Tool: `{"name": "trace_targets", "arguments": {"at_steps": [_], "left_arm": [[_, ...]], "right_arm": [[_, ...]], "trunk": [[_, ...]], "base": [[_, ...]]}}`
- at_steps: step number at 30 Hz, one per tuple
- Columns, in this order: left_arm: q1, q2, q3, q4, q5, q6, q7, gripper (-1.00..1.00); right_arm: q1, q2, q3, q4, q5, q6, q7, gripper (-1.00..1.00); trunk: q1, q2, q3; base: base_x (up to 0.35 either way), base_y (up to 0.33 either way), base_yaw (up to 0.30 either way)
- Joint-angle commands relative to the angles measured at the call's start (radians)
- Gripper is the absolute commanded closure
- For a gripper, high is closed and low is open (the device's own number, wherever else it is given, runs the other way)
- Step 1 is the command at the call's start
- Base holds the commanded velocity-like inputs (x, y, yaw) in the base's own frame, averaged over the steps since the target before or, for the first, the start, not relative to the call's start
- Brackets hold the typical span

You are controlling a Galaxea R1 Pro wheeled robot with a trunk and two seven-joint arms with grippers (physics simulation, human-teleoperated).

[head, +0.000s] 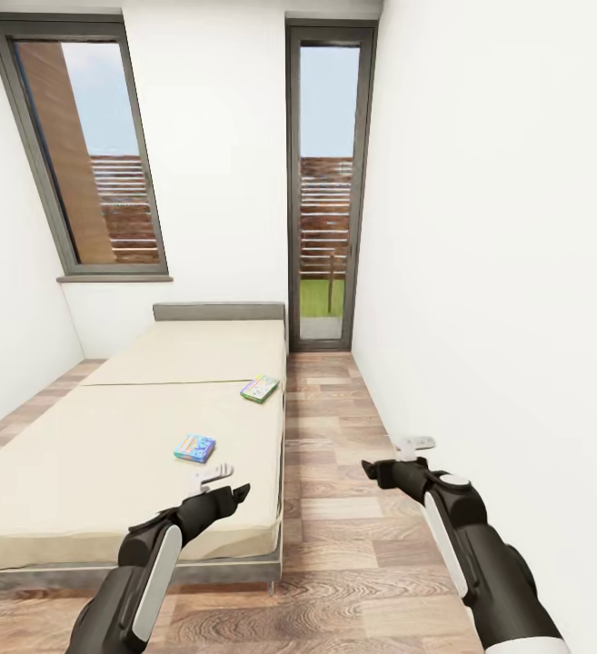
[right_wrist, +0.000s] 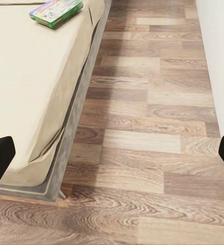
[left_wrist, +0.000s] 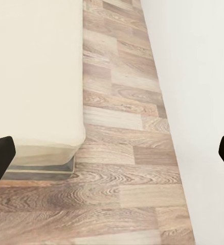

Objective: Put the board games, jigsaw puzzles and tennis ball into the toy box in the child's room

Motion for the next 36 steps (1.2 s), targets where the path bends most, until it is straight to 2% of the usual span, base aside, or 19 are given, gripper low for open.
{"name": "trace_targets", "arguments": {"at_steps": [1, 16, 29, 32, 34, 36], "left_arm": [[-0.001, -0.001, 0.003, 0.000, 0.000, 0.007, -0.006, -1.00], [0.010, -0.001, 0.000, -0.012, 0.000, 0.006, -0.011, -1.00], [0.013, -0.002, -0.001, -0.021, 0.003, 0.017, -0.014, -1.00], [0.013, -0.002, -0.001, -0.022, 0.015, 0.021, -0.015, -1.00], [0.025, 0.009, 0.010, -0.029, 0.013, 0.016, -0.015, -1.00], [0.030, 0.010, 0.022, -0.029, 0.013, 0.016, -0.015, -1.00]], "right_arm": [[0.006, -0.001, -0.001, -0.015, 0.004, 0.009, 0.005, -1.00], [0.029, 0.002, 0.001, -0.059, 0.006, 0.025, 0.006, -1.00], [0.032, 0.000, 0.036, -0.063, 0.003, 0.028, 0.007, -1.00], [0.032, -0.001, 0.042, -0.063, 0.003, 0.028, 0.008, -1.00], [0.028, 0.011, 0.035, -0.074, -0.006, 0.040, 0.001, -1.00], [0.028, 0.010, 0.035, -0.085, -0.005, 0.041, 0.002, -1.00]], "trunk": [[0.000, -0.001, -0.001], [0.000, -0.001, -0.001], [0.000, -0.001, -0.001], [0.000, -0.001, -0.001], [0.000, -0.001, -0.001], [0.000, -0.001, -0.001]], "base": [[0.000, 0.000, 0.000], [0.000, 0.000, 0.000], [0.000, 0.000, 0.000], [0.000, 0.000, 0.000], [0.000, 0.000, 0.022], [0.000, 0.000, 0.018]]}}
